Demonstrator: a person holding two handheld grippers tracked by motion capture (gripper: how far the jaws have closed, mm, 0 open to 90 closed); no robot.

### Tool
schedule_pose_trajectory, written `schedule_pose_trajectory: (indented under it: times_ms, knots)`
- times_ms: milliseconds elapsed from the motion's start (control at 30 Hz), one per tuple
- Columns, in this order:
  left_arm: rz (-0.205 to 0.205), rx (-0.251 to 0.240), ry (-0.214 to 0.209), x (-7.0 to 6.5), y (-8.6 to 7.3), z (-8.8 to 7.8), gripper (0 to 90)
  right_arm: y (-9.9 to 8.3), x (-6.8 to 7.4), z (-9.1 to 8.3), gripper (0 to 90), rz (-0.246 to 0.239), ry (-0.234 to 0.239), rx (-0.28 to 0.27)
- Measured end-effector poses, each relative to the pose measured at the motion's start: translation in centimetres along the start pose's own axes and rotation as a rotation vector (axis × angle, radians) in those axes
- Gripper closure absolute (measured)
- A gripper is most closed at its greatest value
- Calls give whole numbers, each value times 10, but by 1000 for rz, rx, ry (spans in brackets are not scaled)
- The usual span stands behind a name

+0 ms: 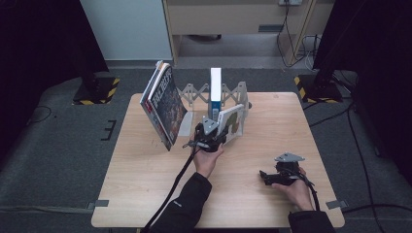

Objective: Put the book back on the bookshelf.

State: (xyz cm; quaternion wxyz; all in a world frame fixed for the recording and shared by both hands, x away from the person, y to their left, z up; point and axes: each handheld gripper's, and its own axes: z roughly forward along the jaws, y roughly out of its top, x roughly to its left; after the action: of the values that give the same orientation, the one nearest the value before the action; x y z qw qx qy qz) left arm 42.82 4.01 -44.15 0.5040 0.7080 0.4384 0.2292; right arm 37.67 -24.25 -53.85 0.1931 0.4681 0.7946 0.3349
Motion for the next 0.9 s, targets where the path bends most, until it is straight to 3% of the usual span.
schedule_pose_trajectory:
  times_ms: [200, 400, 900]
  knots:
    - [27, -5, 23, -6, 2, 10, 743, 0, 0, 0, 56, 0, 0, 0]
    - [-12, -10, 28, -1, 5, 19, 743, 0, 0, 0, 56, 0, 2, 0]
    - [4, -9, 50, -1, -4, 34, 740, 0, 0, 0, 56, -7, 7, 0]
